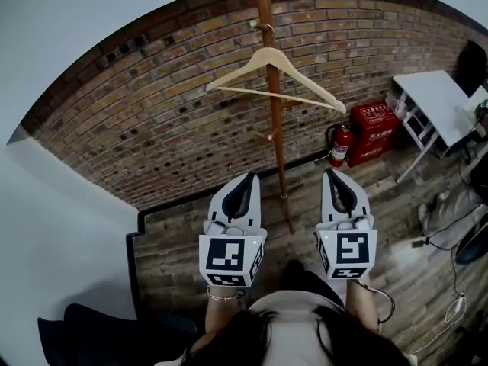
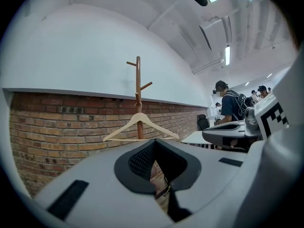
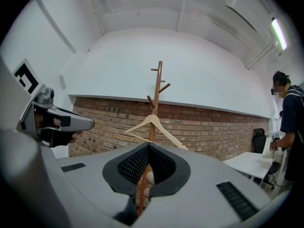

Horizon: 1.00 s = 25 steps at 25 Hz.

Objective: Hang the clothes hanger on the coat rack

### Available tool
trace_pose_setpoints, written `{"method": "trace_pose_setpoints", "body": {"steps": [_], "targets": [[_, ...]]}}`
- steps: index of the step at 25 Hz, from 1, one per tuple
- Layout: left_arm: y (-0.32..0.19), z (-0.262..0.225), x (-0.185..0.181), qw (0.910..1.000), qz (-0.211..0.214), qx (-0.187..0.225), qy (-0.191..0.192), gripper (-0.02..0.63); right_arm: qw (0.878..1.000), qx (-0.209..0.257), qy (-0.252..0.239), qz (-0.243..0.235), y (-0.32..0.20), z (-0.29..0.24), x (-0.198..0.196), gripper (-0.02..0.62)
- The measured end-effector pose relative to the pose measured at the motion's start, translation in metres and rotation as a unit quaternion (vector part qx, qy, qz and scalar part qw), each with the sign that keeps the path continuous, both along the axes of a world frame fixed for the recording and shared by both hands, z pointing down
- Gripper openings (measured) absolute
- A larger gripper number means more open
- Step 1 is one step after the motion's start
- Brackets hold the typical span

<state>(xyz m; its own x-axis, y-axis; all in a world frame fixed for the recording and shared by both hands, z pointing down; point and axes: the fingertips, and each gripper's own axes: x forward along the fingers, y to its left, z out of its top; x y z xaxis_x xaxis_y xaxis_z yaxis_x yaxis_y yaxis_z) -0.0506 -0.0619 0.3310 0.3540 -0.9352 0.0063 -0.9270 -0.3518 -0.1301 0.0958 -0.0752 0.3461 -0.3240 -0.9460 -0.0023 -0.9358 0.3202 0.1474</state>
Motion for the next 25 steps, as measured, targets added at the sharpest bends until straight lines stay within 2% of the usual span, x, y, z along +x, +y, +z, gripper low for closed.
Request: {"method": "trace_pose_setpoints", "body": {"steps": [13, 25], "targets": [[0.089, 0.017, -0.007, 0.9996, 0.007, -0.013, 0.023, 0.009, 1.0, 0.003, 0.015, -0.015, 0.092, 0.011, -0.019, 0.036], [0.128, 0.013, -0.003, 0.9997, 0.015, -0.009, 0.015, 0.009, 1.0, 0.012, 0.019, -0.014, 0.13, 0.003, -0.016, 0.036]]}}
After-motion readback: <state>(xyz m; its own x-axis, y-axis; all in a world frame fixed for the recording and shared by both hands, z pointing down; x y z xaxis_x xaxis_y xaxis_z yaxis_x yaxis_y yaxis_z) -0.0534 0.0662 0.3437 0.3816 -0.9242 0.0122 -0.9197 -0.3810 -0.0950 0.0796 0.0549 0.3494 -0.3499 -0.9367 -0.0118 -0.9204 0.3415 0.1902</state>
